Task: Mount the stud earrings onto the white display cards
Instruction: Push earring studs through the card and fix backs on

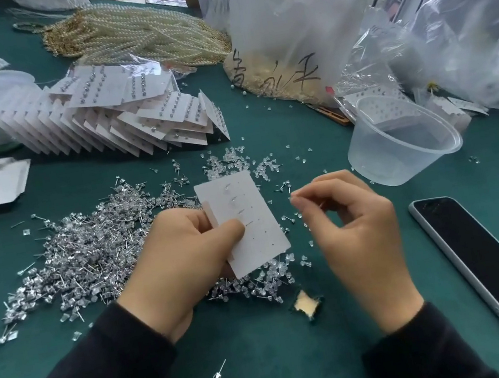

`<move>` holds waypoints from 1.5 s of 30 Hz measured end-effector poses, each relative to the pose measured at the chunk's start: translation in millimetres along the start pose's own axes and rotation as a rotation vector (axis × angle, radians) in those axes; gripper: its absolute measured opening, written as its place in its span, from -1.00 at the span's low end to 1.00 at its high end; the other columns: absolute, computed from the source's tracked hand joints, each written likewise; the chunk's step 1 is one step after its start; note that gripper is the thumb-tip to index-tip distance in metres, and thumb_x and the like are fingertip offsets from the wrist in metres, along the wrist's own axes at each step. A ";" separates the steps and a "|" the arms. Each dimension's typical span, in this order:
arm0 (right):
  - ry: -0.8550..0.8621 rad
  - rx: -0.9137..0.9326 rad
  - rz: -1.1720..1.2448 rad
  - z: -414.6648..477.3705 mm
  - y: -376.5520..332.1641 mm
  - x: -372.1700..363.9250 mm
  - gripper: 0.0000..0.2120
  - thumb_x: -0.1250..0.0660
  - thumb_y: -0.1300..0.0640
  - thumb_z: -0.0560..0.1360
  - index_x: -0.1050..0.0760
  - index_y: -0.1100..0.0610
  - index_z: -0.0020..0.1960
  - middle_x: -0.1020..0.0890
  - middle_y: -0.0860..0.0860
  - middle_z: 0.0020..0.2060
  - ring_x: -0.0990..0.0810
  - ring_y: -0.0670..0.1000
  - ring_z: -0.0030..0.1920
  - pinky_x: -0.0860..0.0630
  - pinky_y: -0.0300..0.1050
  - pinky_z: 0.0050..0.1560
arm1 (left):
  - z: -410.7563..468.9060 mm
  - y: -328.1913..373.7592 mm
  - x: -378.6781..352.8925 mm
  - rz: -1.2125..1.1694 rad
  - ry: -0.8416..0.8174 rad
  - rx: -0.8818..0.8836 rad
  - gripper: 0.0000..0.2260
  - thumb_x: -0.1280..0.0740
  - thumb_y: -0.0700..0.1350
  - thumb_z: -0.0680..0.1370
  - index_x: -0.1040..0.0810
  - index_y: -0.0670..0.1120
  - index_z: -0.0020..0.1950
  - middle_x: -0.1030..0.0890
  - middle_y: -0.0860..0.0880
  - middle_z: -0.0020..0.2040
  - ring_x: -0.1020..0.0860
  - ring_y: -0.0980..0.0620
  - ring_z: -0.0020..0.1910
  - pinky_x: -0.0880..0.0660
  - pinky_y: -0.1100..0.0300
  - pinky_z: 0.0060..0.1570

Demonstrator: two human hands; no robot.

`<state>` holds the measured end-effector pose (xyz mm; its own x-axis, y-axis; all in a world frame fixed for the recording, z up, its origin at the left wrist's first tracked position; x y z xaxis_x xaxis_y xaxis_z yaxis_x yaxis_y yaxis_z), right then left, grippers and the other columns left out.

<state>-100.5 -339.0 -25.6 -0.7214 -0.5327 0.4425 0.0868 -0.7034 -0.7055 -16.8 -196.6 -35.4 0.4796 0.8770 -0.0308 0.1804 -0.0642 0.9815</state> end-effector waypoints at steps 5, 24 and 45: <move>-0.096 0.024 0.165 -14.9 -18.7 -22.8 -0.95 -0.40 0.31 0.37 -0.61 0.20 -0.21 -0.59 -0.06 -0.23 -0.58 -0.08 -0.18 -0.50 -0.27 -0.16 | 0.4 -2.4 -1.4 0.086 0.030 -0.068 -0.88 -0.34 -0.29 0.39 -0.58 -0.29 -0.34 -0.65 -0.23 -0.33 -0.59 -0.11 -0.40 -0.53 0.05 -0.36; -0.085 -0.017 0.193 -17.9 -13.7 -22.8 -0.95 -0.37 0.33 0.39 -0.59 0.23 -0.22 -0.59 -0.01 -0.24 -0.57 -0.08 -0.20 -0.48 -0.29 -0.17 | -0.7 1.1 -3.0 0.240 0.094 -0.167 -0.60 -0.28 -0.04 0.20 -0.52 -0.41 -0.26 -0.60 -0.39 -0.23 -0.56 -0.38 -0.26 -0.52 -0.28 -0.27; -0.132 0.035 0.117 -22.3 -13.8 -28.0 -0.94 -0.35 0.38 0.38 -0.57 0.27 -0.21 -0.58 0.03 -0.23 -0.57 -0.04 -0.17 -0.55 -0.11 -0.15 | -2.5 -3.3 -3.6 0.387 0.089 -0.251 -0.66 -0.26 -0.06 0.23 -0.53 -0.38 -0.34 -0.59 -0.33 -0.34 -0.43 -0.01 -0.46 -0.41 -0.07 -0.48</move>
<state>-96.8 -303.9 -40.6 -0.6085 -0.6677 0.4288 0.1909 -0.6477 -0.7376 -21.3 -198.3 -38.0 0.3934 0.8492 0.3523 -0.2159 -0.2872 0.9332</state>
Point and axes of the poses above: each hand's wrist, its own z-axis towards the middle knuckle, its own x-axis out of the back of the hand, y = z × x, the point moved 2 cm from there along z, towards the middle knuckle
